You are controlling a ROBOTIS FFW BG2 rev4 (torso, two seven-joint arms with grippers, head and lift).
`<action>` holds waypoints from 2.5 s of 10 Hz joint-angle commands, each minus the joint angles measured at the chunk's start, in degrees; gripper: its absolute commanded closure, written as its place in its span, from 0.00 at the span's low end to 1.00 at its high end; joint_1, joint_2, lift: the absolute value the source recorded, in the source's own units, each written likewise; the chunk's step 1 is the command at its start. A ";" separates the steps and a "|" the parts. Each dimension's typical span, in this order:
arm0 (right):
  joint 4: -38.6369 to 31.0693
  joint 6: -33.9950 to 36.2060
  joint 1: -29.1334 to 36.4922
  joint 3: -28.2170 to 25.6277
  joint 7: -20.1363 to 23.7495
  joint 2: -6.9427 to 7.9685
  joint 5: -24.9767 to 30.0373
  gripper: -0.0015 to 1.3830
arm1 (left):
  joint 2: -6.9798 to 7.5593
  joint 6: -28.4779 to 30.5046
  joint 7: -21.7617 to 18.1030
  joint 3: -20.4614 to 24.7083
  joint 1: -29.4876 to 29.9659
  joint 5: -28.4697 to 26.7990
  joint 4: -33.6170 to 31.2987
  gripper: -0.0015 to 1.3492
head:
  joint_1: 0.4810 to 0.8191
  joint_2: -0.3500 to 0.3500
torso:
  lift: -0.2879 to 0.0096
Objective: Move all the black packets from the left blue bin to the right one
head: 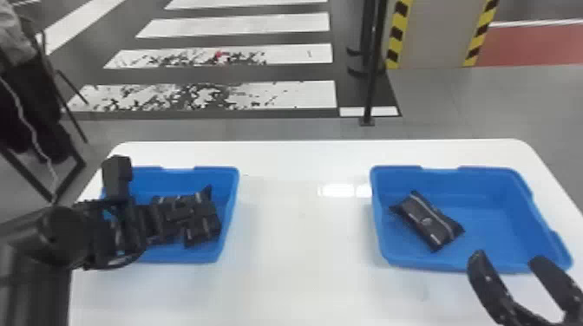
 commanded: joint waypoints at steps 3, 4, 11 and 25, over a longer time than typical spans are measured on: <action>0.48 0.79 -0.28 0.17 0.27 -0.18 -0.75 0.11 | 0.66 1.30 0.48 -1.48 -4.37 -0.74 7.57 0.53 | 0.63 0.64 | 0.45; 0.76 0.93 -0.42 0.29 0.44 -0.27 -0.87 0.11 | 1.19 0.74 0.39 -2.51 -5.36 -0.86 9.11 0.64 | 0.63 0.64 | 0.45; 0.05 1.63 -0.56 0.40 1.14 -0.71 -1.67 0.11 | 2.16 -3.90 -5.50 -0.34 10.67 4.86 -12.96 0.90 | 0.63 0.64 | 0.45; 1.88 18.79 -18.99 11.94 11.16 -5.72 -12.18 0.11 | -0.13 -6.57 -13.15 -16.57 20.80 15.48 -37.29 0.90 | 0.63 0.46 | 0.45</action>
